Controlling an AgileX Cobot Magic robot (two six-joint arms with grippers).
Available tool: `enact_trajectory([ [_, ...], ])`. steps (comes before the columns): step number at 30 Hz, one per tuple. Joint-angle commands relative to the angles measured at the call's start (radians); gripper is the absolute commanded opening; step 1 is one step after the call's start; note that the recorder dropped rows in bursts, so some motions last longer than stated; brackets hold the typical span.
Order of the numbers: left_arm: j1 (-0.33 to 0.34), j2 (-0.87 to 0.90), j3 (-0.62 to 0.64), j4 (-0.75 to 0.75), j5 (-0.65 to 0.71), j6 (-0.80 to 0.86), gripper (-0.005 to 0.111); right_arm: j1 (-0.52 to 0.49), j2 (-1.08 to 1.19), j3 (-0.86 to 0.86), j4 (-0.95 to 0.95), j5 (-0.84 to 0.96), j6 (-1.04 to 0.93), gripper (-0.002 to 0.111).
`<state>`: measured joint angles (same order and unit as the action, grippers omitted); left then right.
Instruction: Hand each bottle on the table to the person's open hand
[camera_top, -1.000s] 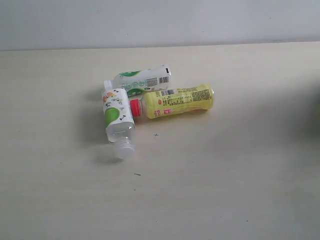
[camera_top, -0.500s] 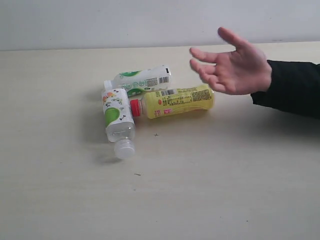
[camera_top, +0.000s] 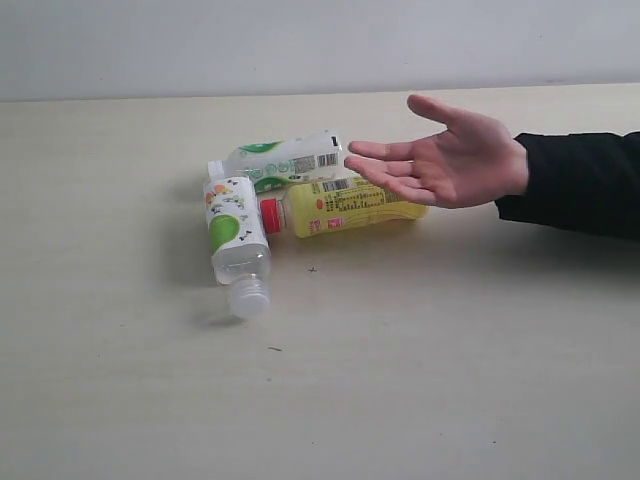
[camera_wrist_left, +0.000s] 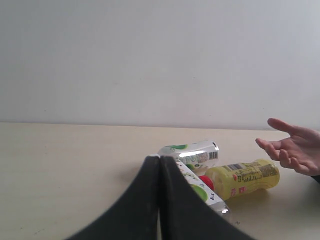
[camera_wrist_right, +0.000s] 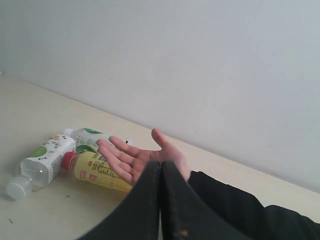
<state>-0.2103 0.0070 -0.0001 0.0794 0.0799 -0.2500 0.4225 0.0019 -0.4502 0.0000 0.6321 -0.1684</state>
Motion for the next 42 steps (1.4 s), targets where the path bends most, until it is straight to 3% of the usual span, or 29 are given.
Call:
enact_trajectory([
  [1, 0.002, -0.007, 0.000, 0.003, 0.000, -0.008, 0.000, -0.004, -0.002, 0.017, 0.000, -0.032, -0.006, 0.000],
  [8, 0.002, -0.007, 0.000, 0.003, 0.000, -0.008, 0.000, -0.004, -0.002, 0.130, 0.000, -0.170, -0.028, 0.000],
  [30, 0.002, -0.007, 0.000, 0.003, 0.000, -0.008, 0.000, -0.004, 0.003, 0.153, -0.034, -0.181, -0.002, 0.000],
  [42, 0.002, -0.007, 0.000, 0.003, 0.000, -0.008, 0.000, -0.004, 0.320, 0.041, 0.205, -0.195, 0.013, 0.002],
])
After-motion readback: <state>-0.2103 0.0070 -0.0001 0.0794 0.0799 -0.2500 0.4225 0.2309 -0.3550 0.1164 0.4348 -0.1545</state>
